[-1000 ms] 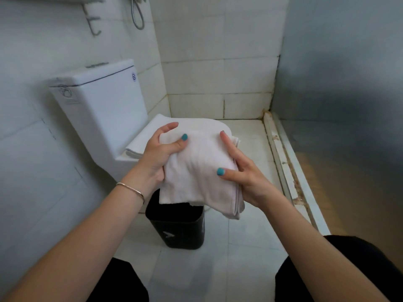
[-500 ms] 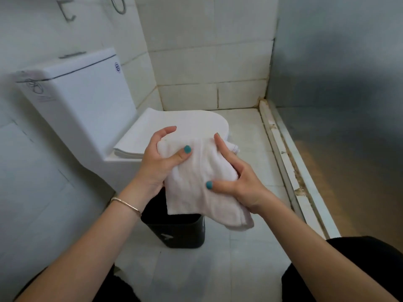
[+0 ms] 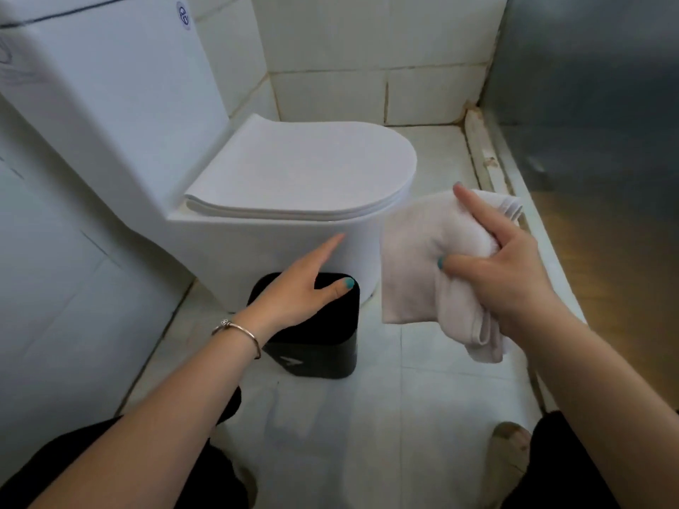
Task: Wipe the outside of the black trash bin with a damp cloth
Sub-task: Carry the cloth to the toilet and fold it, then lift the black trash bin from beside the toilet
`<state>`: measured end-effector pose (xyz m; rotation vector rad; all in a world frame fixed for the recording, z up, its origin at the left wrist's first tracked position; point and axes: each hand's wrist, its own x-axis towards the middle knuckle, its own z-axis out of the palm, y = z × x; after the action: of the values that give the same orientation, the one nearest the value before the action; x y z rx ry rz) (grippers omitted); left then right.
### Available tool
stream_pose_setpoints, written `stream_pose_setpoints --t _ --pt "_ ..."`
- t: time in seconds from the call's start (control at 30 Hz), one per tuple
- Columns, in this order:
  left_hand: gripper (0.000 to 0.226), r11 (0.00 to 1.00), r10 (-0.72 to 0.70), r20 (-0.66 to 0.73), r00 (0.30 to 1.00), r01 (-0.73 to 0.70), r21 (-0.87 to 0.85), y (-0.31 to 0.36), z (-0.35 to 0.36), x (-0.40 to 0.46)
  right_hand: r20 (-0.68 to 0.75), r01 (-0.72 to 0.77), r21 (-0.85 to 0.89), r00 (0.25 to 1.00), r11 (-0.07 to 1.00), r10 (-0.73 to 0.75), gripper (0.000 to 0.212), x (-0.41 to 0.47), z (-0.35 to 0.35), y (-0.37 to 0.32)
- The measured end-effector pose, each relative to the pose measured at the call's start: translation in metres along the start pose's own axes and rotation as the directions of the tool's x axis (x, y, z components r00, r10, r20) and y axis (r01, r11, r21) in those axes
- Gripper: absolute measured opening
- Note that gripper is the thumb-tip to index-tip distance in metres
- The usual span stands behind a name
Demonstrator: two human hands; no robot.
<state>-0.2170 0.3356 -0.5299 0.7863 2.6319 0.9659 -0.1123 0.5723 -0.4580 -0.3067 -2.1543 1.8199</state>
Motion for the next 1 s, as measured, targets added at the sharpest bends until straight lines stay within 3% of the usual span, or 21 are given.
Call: stream_pose_setpoints --t 0.1,0.3,0.73,1.0 --pt "0.066 0.982 -0.111 0.08 0.991 0.097 0.16 -0.026 0.038 -0.001 -0.066 -0.047 0.04 0.997 0.998 0.05 0.074 0.005 -0.009 -0.004" --pt "0.075 0.94 -0.223 0.175 0.959 0.164 0.298 -0.041 0.105 0.007 -0.05 -0.081 0.056 0.995 0.995 0.084 0.074 0.009 -0.012 -0.007" --pt "0.064 0.903 -0.39 0.091 0.916 0.361 0.231 -0.035 0.14 0.036 -0.098 -0.18 0.073 0.977 0.981 0.187 0.074 0.011 -0.009 0.002" --pt "0.083 0.873 -0.393 0.047 0.918 0.356 0.334 -0.04 0.12 0.012 -0.097 -0.188 0.068 0.976 0.98 0.194 0.074 0.009 -0.015 -0.006"
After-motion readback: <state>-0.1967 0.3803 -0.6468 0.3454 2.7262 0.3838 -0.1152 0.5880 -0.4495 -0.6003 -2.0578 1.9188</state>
